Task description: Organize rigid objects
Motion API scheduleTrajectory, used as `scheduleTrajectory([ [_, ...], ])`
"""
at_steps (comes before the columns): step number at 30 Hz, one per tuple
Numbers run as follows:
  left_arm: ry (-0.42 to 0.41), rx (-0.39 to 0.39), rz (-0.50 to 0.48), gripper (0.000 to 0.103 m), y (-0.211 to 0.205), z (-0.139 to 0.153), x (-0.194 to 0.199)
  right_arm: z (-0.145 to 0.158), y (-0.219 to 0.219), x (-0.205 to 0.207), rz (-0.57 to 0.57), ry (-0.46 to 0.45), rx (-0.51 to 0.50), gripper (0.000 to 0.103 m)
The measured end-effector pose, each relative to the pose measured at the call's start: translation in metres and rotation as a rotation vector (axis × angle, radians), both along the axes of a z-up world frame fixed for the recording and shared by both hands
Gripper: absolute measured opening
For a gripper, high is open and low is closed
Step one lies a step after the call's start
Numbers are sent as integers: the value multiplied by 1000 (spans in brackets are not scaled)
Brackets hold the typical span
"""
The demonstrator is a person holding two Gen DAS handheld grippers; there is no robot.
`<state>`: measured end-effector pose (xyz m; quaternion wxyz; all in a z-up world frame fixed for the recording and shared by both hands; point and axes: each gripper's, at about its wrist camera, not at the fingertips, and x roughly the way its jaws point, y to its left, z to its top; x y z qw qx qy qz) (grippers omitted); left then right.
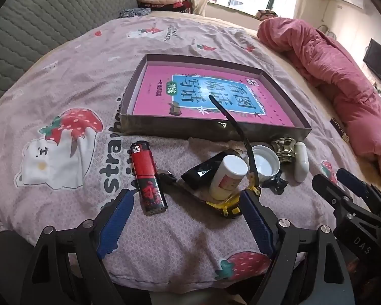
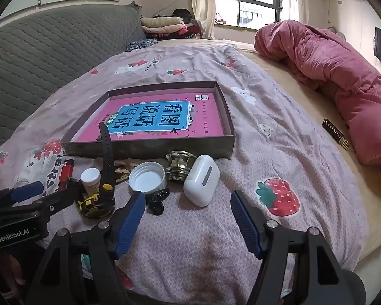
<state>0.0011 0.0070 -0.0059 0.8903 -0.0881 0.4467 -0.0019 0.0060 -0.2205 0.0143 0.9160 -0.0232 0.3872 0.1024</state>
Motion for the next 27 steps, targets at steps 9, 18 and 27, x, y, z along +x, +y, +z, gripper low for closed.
scheduleTrajectory([
  [9,-23,27,-10,86,-2,6,-2,4,1,1,-8,-1,8,69],
  [18,-19,27,-12,86,-1,7,0,4,-1,1,-15,2,9,69],
  [27,-18,25,-15,86,-1,7,0,4,-1,1,-13,1,8,69],
])
